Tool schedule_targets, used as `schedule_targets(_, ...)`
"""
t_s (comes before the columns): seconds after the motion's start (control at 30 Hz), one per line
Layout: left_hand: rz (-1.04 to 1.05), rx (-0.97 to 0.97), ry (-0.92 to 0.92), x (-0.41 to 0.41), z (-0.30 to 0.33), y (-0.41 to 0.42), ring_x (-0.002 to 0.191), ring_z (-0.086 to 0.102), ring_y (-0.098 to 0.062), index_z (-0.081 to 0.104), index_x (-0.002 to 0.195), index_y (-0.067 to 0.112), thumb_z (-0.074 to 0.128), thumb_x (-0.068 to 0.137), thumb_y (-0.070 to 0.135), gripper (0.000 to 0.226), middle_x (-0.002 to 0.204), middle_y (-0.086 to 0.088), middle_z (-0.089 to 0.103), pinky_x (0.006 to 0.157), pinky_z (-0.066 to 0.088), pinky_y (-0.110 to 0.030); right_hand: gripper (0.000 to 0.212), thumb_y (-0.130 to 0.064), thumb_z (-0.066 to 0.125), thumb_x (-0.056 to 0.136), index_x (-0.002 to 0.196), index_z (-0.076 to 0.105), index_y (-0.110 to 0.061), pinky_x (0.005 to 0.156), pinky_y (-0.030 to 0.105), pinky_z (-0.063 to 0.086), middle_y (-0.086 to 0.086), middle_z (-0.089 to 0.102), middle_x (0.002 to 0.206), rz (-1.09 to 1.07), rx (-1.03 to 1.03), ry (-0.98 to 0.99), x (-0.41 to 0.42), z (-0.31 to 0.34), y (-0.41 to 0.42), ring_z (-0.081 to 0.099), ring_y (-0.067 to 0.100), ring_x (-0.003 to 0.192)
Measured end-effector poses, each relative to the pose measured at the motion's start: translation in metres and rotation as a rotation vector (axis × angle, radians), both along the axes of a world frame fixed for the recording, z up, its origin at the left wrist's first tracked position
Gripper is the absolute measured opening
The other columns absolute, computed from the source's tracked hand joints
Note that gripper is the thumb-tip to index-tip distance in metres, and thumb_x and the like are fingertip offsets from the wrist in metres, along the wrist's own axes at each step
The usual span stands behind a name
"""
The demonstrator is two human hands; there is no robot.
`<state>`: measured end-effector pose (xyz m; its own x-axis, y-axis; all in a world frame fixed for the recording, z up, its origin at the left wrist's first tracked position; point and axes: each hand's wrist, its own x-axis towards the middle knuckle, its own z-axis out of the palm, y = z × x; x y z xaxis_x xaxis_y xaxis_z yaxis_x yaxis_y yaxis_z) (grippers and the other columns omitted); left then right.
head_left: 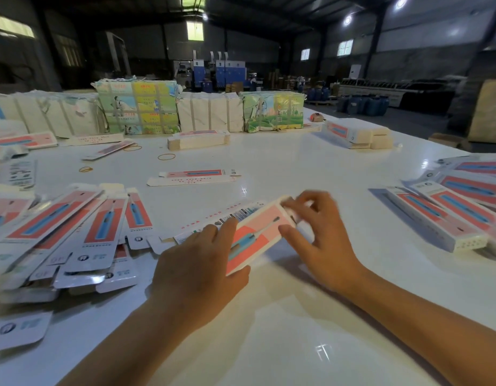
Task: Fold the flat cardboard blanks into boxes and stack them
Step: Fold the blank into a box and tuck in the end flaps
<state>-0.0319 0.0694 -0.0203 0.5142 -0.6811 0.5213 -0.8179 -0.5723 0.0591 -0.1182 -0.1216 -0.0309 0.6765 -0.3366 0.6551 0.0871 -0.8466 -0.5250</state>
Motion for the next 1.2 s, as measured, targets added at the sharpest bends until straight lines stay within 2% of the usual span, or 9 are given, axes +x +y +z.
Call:
schedule_targets(0.1,-0.031,-0.038,-0.022,-0.001,-0.001,-0.001,0.057,0.066,-0.020,0.059,0.114,0.011,0.086,0.056,0.043,0.071,0.090,-0.005,0.070,0.036,0.048,-0.030,0.082,-0.039,0.076,0.072,0.137,0.027,-0.039,0.089,0.015,0.045,-0.012,0.043,0.128,0.065,0.445,0.009,0.001,0.007,-0.006,0.048,0.005,0.114)
schedule_targets(0.2,-0.036,-0.019,-0.079,-0.003,-0.002,-0.003,0.056,0.065,-0.019,0.061,0.113,0.012,0.085,0.054,0.046,0.072,0.089,-0.005,0.070,0.033,0.045,-0.026,0.057,-0.011,0.068,0.070,0.124,0.049,-0.011,0.072,0.035,0.059,0.010,0.071,0.105,0.484,1.155,0.116,0.001,0.013,-0.010,0.069,0.026,0.091)
schedule_targets(0.27,-0.026,-0.010,-0.103,-0.005,-0.003,-0.006,0.055,0.063,-0.017,0.061,0.113,0.012,0.083,0.055,0.049,0.072,0.085,-0.003,0.069,0.032,0.043,-0.022,0.028,-0.006,0.061,0.083,0.111,0.058,-0.006,0.073,0.036,0.059,0.015,0.071,0.096,0.411,0.911,0.108,-0.002,0.012,-0.003,0.069,0.030,0.086)
schedule_targets(0.4,-0.018,-0.002,-0.135,-0.008,-0.004,-0.011,0.054,0.062,-0.018,0.062,0.112,0.009,0.083,0.055,0.048,0.073,0.079,-0.004,0.067,0.033,0.040,-0.022,0.015,-0.037,0.037,0.094,0.103,0.049,-0.041,0.066,0.018,0.051,-0.015,0.066,0.088,0.148,0.075,0.086,-0.002,-0.001,0.010,0.062,0.011,0.080)
schedule_targets(0.5,-0.011,0.025,-0.154,-0.007,-0.004,-0.010,0.054,0.062,-0.018,0.064,0.111,0.009,0.083,0.055,0.049,0.072,0.078,-0.004,0.068,0.033,0.041,-0.024,0.020,-0.046,0.038,0.097,0.094,0.057,-0.047,0.074,0.024,0.055,-0.018,0.068,0.085,0.190,0.282,0.088,0.000,0.000,0.011,0.064,0.014,0.084)
schedule_targets(0.63,-0.023,0.009,-0.158,-0.005,-0.003,-0.009,0.055,0.063,-0.020,0.064,0.112,0.008,0.082,0.054,0.050,0.074,0.084,-0.007,0.070,0.034,0.044,-0.024,0.044,-0.019,0.039,0.101,0.086,0.077,-0.035,0.070,0.026,0.057,0.000,0.075,0.088,0.376,0.725,-0.033,-0.002,0.011,0.006,0.071,0.019,0.084)
schedule_targets(0.8,-0.046,-0.007,-0.177,-0.002,-0.005,-0.007,0.058,0.065,-0.025,0.063,0.114,0.006,0.084,0.053,0.046,0.076,0.092,-0.011,0.070,0.039,0.049,-0.029,0.050,-0.002,0.039,0.096,0.085,0.079,-0.031,0.064,0.025,0.056,0.004,0.075,0.088,0.440,0.944,-0.065,0.000,0.014,0.000,0.071,0.018,0.081)
schedule_targets(1.03,-0.057,0.004,-0.181,-0.004,-0.005,-0.008,0.061,0.065,-0.024,0.064,0.112,0.007,0.084,0.054,0.046,0.073,0.089,-0.011,0.070,0.041,0.051,-0.032,0.071,0.008,0.035,0.091,0.075,0.073,-0.050,0.066,0.015,0.053,-0.017,0.073,0.080,0.345,0.646,-0.089,-0.006,0.015,0.004,0.067,0.002,0.076)
schedule_targets(1.2,-0.051,0.015,-0.162,-0.006,-0.002,-0.008,0.061,0.066,-0.024,0.064,0.113,0.004,0.085,0.053,0.046,0.076,0.089,-0.011,0.070,0.041,0.051,-0.031,0.039,-0.013,0.039,0.087,0.081,0.066,-0.040,0.060,0.007,0.040,-0.022,0.064,0.071,0.193,0.226,-0.047,-0.011,0.011,0.011,0.057,0.000,0.063)
